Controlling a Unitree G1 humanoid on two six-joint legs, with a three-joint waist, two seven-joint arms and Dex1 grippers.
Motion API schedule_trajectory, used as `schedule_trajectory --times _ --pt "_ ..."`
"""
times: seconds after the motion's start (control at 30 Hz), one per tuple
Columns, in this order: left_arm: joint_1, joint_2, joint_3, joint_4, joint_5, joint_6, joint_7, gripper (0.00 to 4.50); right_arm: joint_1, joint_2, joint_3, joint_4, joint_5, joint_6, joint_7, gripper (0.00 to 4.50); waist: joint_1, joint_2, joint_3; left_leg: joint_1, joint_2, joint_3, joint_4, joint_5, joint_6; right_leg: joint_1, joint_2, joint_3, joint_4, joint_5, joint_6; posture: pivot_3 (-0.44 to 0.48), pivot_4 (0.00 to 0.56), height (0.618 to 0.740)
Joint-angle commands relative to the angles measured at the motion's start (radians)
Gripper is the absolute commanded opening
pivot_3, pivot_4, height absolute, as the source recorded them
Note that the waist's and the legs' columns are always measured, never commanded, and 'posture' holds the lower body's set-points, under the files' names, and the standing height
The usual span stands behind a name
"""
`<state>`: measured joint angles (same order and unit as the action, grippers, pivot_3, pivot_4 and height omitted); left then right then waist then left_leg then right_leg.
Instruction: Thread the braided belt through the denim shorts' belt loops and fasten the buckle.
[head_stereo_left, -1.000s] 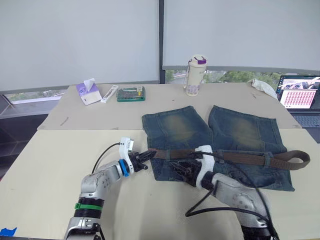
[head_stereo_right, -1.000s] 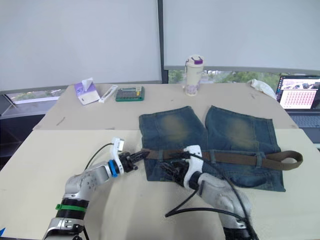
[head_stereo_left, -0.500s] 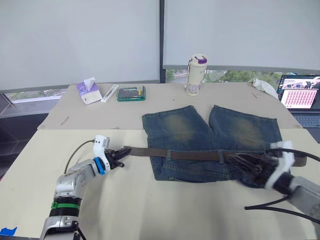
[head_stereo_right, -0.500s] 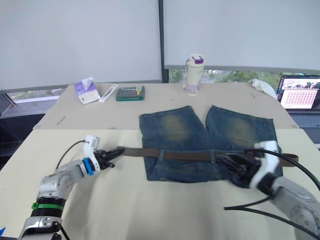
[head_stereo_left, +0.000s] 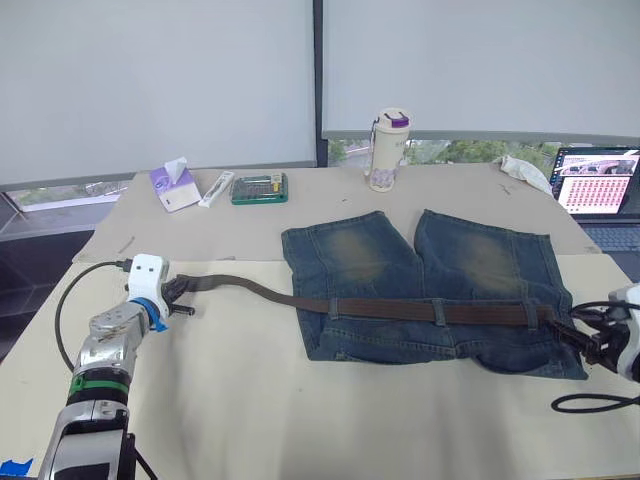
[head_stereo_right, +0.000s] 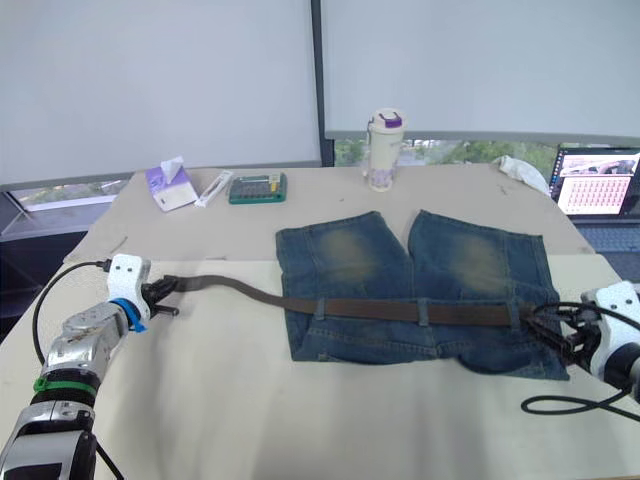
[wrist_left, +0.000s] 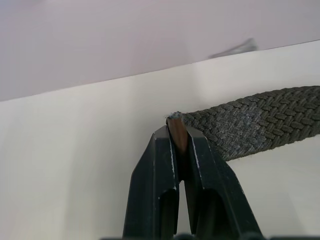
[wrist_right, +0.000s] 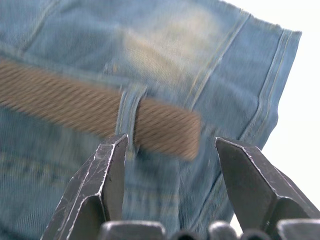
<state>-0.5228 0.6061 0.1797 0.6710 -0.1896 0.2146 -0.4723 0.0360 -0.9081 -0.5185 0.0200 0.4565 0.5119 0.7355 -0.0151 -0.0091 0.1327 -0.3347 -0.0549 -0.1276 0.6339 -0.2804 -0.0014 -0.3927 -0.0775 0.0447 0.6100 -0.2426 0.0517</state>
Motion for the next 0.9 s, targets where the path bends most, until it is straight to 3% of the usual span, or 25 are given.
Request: schedule_trajectory --times 0.03,0.23,0.67,0.77,0.9 --pt "0.012 0.013 -0.023 0.002 0.04 0.0 -0.006 0.0 -0.075 -0.032 0.023 0.014 0.045 0.074 0.051 3.07 0.0 0.0 0.0 0.0 0.0 0.0 0.0 0.0 0.0 0.0 0.0 0.0 0.0 0.001 -0.001 0.0 0.15 0.74" --pt "-0.014 0.024 -0.016 0.05 0.083 0.047 0.067 0.0 -0.27 -0.08 0.126 0.171 0.031 0.215 0.094 3.07 0.001 0.004 -0.002 0.0 -0.001 0.0 0.0 0.0 0.0 0.0 0.0 0.0 0.0 0.004 -0.006 0.0 0.15 0.74" --pt "-0.004 0.03 -0.029 0.052 0.108 0.097 0.077 0.0 -0.522 -0.127 0.39 0.461 -0.112 0.215 0.283 3.07 -0.007 0.009 -0.005 0.001 0.0 0.002 0.0 0.0 0.0 -0.001 0.0 0.0 0.001 0.004 -0.007 0.0 0.15 0.74" --pt "-0.001 0.036 -0.03 0.053 0.112 0.099 0.082 0.0 -0.551 -0.127 0.409 0.498 -0.137 0.206 0.295 2.35 -0.009 0.01 -0.006 0.001 0.0 0.002 0.0 0.0 0.0 -0.001 0.0 0.0 0.002 0.004 -0.007 0.0 0.15 0.74" --pt "-0.003 0.049 -0.03 0.077 0.126 0.094 0.106 0.0 -0.548 -0.125 0.398 0.488 -0.141 0.206 0.308 0.95 -0.011 0.011 -0.006 0.001 0.0 0.002 0.0 0.0 0.0 -0.001 0.0 0.0 0.002 0.004 -0.007 0.0 0.15 0.74"
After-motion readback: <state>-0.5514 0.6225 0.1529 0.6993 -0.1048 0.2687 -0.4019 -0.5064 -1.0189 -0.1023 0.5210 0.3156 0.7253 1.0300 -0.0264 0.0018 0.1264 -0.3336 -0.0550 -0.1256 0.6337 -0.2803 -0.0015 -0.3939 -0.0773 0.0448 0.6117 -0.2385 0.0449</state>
